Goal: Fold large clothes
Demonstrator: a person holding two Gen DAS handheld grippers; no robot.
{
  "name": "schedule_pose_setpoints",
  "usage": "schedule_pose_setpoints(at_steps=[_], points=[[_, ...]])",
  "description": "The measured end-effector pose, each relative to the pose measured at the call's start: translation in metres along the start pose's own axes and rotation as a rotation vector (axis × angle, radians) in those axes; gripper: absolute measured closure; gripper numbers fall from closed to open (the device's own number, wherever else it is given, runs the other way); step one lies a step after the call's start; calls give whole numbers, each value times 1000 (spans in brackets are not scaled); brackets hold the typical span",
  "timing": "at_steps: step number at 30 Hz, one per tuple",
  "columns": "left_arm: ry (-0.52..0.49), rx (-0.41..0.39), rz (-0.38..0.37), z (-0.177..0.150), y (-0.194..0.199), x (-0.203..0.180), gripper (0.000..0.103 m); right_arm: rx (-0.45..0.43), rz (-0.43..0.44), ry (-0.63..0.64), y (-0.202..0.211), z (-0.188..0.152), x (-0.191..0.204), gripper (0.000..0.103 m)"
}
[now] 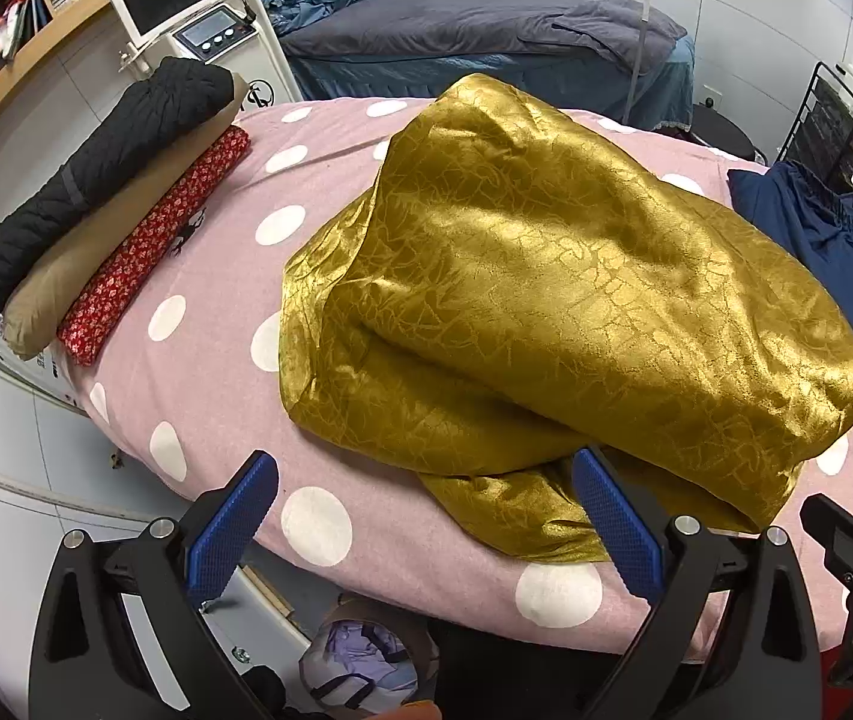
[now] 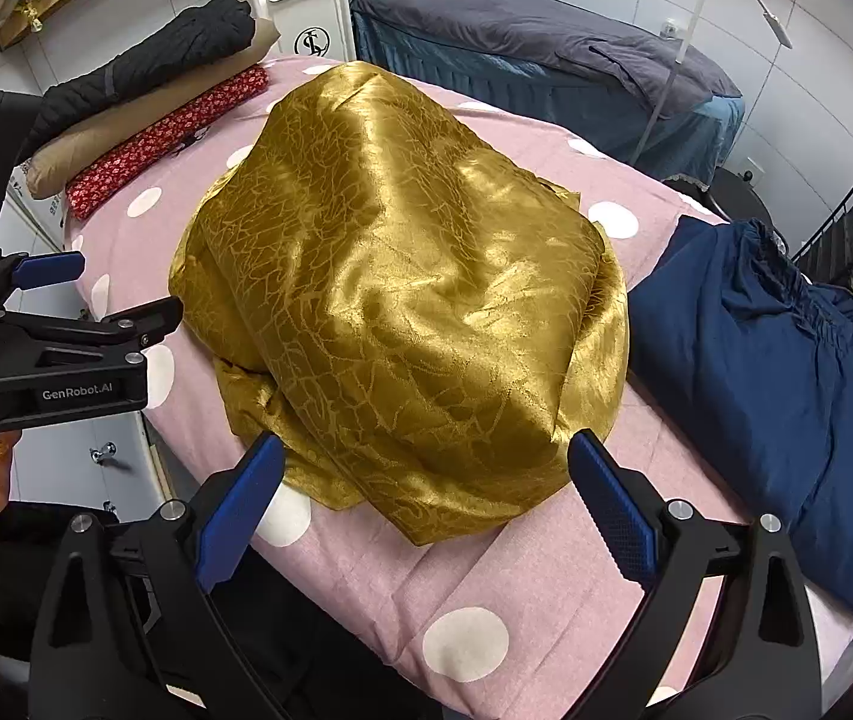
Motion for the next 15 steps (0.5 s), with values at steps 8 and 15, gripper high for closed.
schedule_pose_setpoints(at_steps=[8, 15], points=[[-10, 1, -12, -2, 0, -5, 7, -4, 5, -5, 1, -6, 0, 9], [-17, 3, -16, -3, 1, -7, 7, 1, 0, -6, 1, -9, -2, 9]])
Point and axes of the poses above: each gripper's, at about its wrist camera, not at the fingertips, and y roughly against the way its jaws point, x to its left, z to its top, the point moved 4 cm from there along -y, roughly the way its jaws point, and after that the axes turned 11 degrees about -y, right-handed, at the moved point
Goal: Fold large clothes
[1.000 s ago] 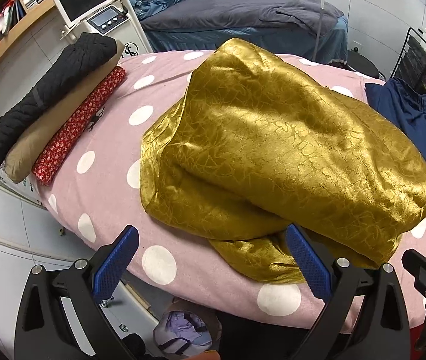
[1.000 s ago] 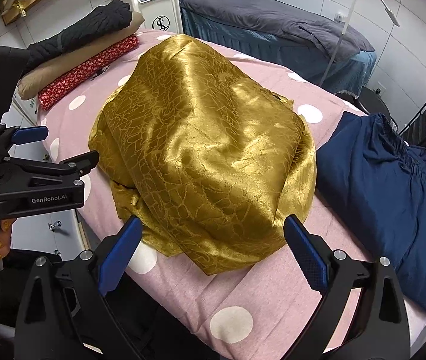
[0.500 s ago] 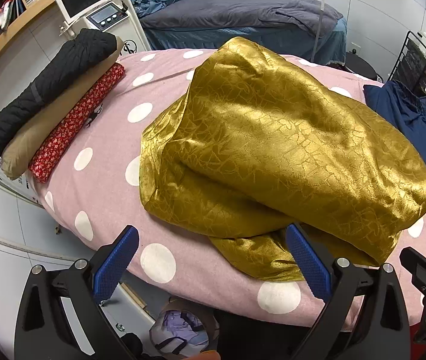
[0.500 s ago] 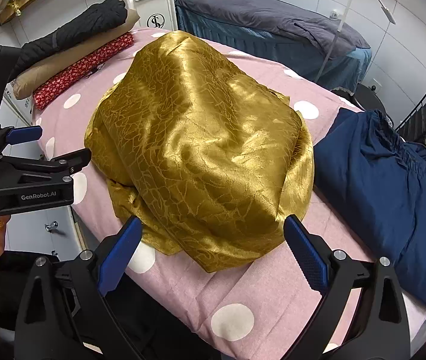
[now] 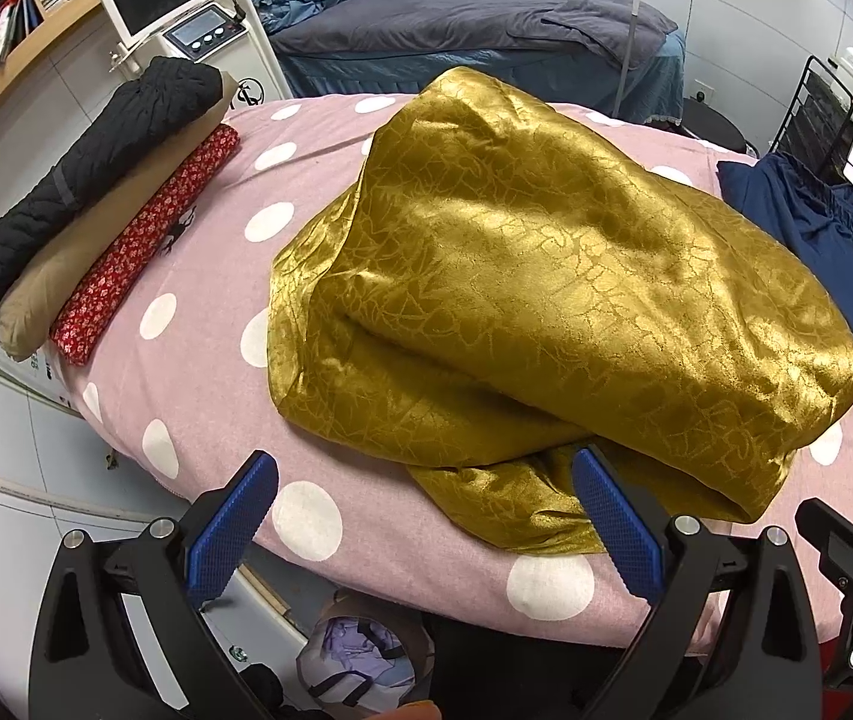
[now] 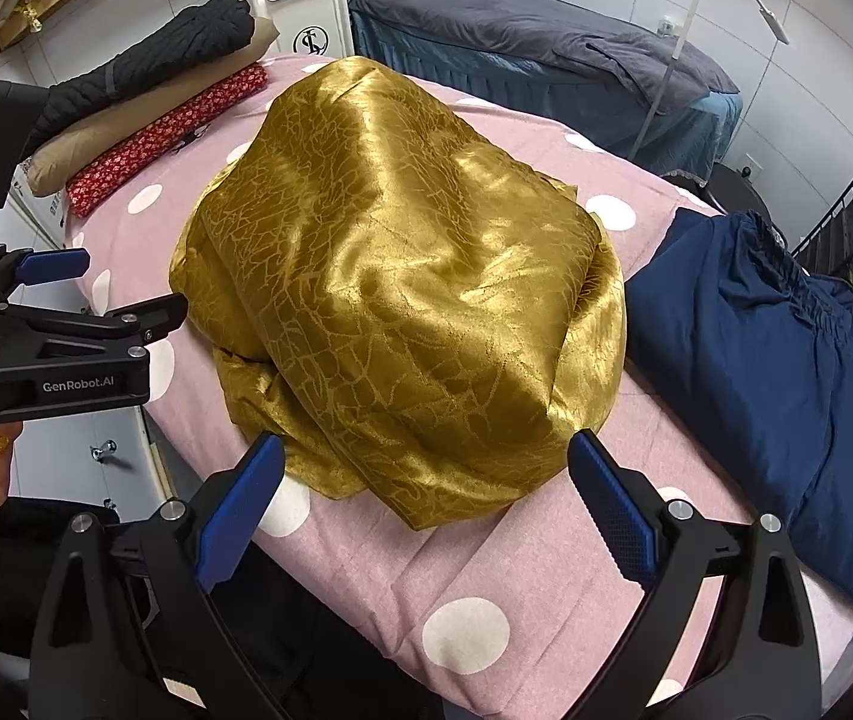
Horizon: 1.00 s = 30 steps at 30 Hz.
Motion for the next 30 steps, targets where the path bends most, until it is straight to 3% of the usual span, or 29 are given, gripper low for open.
schedule_pose_setpoints(at_steps=[30], points=[[-14, 14, -14, -3, -8, -1, 7, 6, 19, -29, -6, -5, -6, 9]])
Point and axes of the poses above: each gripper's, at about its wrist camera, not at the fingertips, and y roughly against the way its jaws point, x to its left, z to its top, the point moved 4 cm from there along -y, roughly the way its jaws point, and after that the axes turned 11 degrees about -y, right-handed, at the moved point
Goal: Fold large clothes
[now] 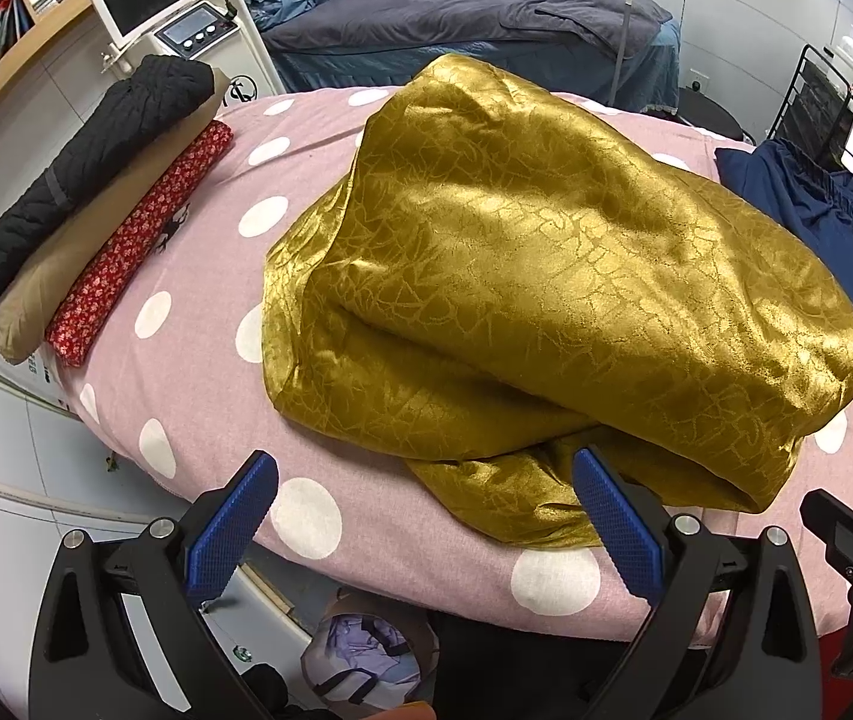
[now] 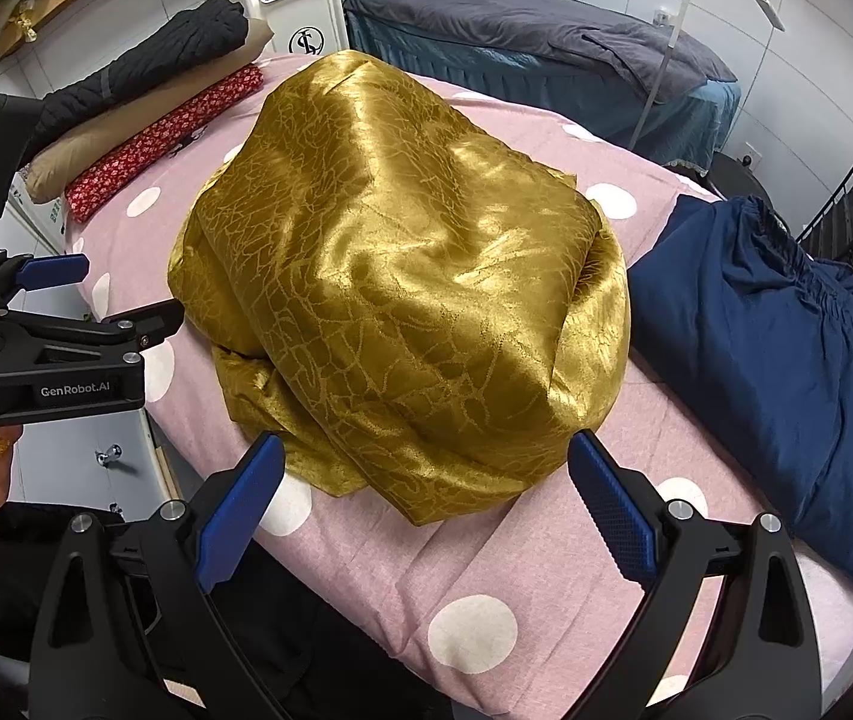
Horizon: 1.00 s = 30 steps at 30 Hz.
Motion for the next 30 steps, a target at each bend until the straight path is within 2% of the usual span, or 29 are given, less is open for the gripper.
schedule_pose_setpoints(at_steps=[6, 12, 18, 21, 24, 28, 30], points=[[13, 7, -64, -1, -5, -2, 7, 10, 8, -22, -4, 0, -5, 9], [-6, 0, -51, -1, -5, -7, 7, 17, 9, -28, -6, -1, -6, 9], [16, -5, -50, 0, -6, -5, 7, 14, 12, -33, -7, -2, -6, 9], [41, 6, -80, -1, -12, -1, 7, 6, 19, -42, -8, -1, -7, 9], [97, 15, -147, 0, -19, 10, 7, -13, 44, -58, -8, 0, -10, 9], [182, -52, -181, 17, -13, 42, 7, -55, 125, -118, -5, -1, -23, 9], [178, -138, -166, 43, -5, 59, 7, -89, 154, -162, -3, -4, -37, 9]])
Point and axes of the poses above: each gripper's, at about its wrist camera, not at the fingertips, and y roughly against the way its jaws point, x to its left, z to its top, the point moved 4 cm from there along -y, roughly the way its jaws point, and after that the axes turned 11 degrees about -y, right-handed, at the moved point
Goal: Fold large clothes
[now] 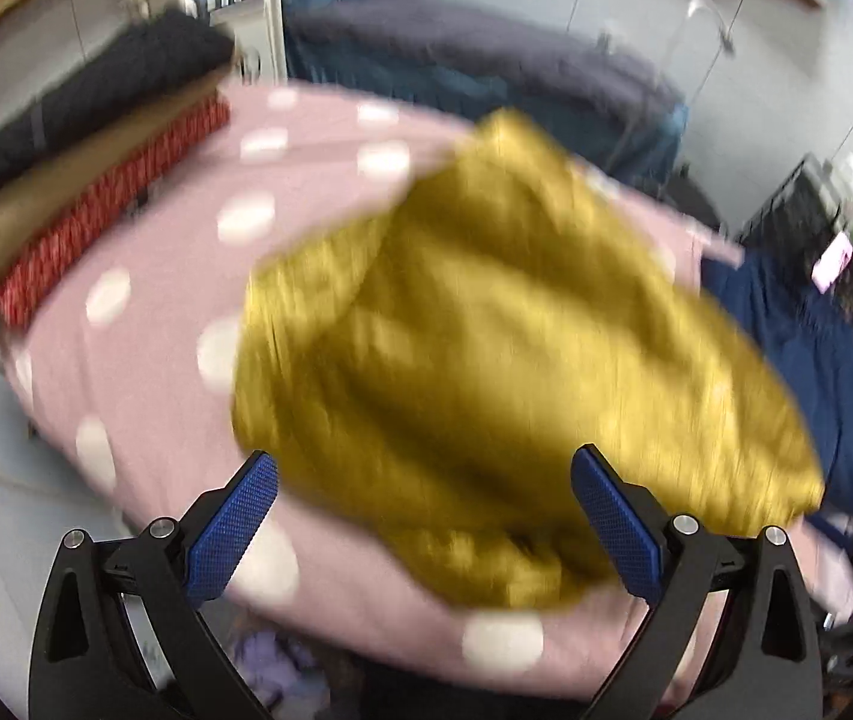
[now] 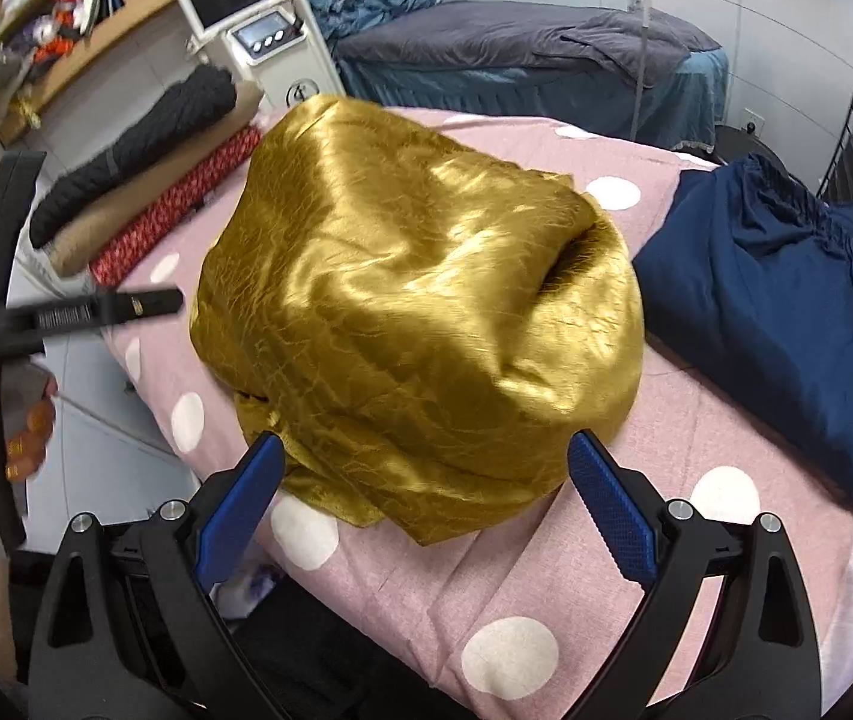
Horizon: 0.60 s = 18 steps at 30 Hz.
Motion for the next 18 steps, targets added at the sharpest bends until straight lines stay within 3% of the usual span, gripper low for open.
schedule_pose_setpoints(at_steps=[2, 4, 7, 10, 13, 14, 17, 18], points=[[-45, -44, -23, 29, -3, 2, 7, -27, 22, -42, 3, -1, -14, 9], [-90, -28, -115, 68, -25, 0, 7, -42, 39, -91, 6, -4, -28, 9], [-155, -13, -173, 114, -60, -8, 7, -46, 53, -165, 9, -10, -49, 9], [-208, 72, -226, 146, -102, -28, 7, -57, 36, -222, 15, -17, -67, 9], [-223, 172, -297, 152, -134, -56, 10, -84, 8, -275, 22, -23, -84, 9], [-258, 215, -277, 146, -146, -69, 15, -93, 3, -294, 24, -24, -91, 9], [-370, 228, -207, 120, -151, -89, 47, -109, -16, -356, 27, -29, -108, 9], [-391, 224, -198, 108, -149, -92, 68, -110, -24, -375, 28, -31, -114, 9]])
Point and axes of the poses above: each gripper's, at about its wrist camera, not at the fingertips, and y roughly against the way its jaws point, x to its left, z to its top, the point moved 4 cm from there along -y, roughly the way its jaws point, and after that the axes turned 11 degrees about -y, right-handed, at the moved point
